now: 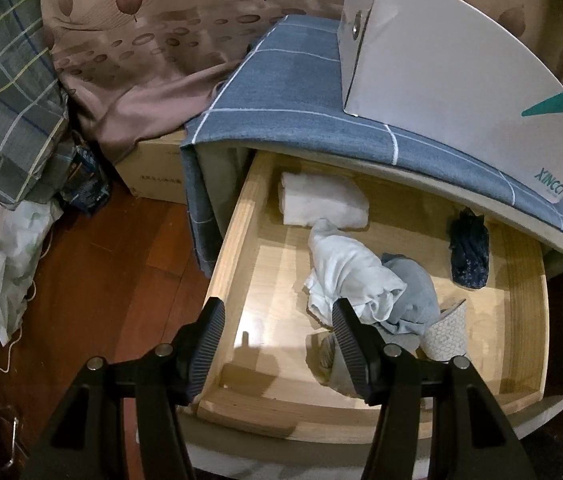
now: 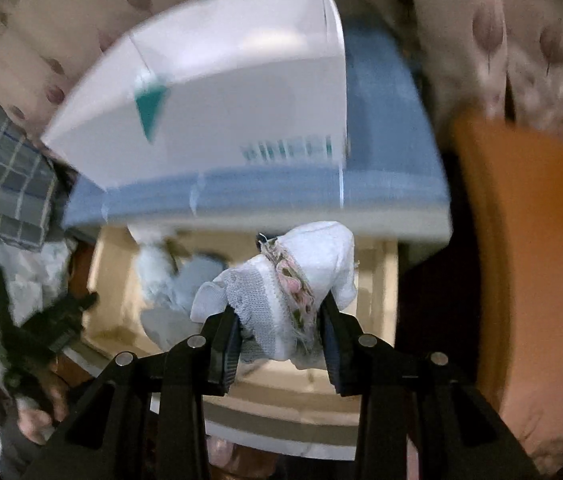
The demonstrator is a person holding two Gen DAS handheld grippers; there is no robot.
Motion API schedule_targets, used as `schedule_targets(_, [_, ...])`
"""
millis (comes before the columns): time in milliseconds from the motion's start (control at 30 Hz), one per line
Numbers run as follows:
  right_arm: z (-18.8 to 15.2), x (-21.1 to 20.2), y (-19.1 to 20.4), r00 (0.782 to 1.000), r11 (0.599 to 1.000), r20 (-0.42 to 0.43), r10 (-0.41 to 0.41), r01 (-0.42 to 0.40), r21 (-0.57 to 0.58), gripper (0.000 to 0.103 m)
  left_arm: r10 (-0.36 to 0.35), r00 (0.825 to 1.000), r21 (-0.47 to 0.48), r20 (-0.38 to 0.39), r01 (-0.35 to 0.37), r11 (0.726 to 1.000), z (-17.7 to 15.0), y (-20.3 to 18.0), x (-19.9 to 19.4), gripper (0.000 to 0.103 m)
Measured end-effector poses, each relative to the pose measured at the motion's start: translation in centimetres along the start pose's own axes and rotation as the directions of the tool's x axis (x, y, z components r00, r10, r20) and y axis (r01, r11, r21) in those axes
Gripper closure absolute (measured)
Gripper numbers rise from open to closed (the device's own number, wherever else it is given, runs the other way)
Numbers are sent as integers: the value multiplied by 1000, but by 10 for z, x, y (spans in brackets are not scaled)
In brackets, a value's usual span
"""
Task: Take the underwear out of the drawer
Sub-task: 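Lift the floral lace underwear into the white box and open the right tool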
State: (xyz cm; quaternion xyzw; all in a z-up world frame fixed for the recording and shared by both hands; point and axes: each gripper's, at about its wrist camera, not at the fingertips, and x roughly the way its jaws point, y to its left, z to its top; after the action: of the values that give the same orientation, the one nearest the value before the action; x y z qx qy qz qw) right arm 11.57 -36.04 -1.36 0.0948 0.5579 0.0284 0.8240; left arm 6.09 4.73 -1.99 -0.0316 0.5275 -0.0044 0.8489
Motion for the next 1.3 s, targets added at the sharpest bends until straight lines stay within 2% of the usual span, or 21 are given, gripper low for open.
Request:
schedule_targets(233, [56,-62,20,988,1000,155,8,-5,-23,70,3,1000,-1,3,-3,1000,0,1,0,46])
schedule_targets(433, [101,-73,42,974,1000,225,6,-1,-19,70,25,1000,-19,2,-24,1000,0,8,1,46])
schedule_targets(600, [124,-58,61,977,998,209,-36,46,-42,70,41,999,-26,-5,-41,999,0,12,2,46])
schedule_targets(967, [145,-7,74,987,994,133,-88,95,-45,68,59,998,-45,-16,-60,997,-1,17,4,46])
schedule_targets(1300, [147,13,79,991,994,95,-93,98,-44,59,69,997,-53,-25,-70,996,0,20,6,46])
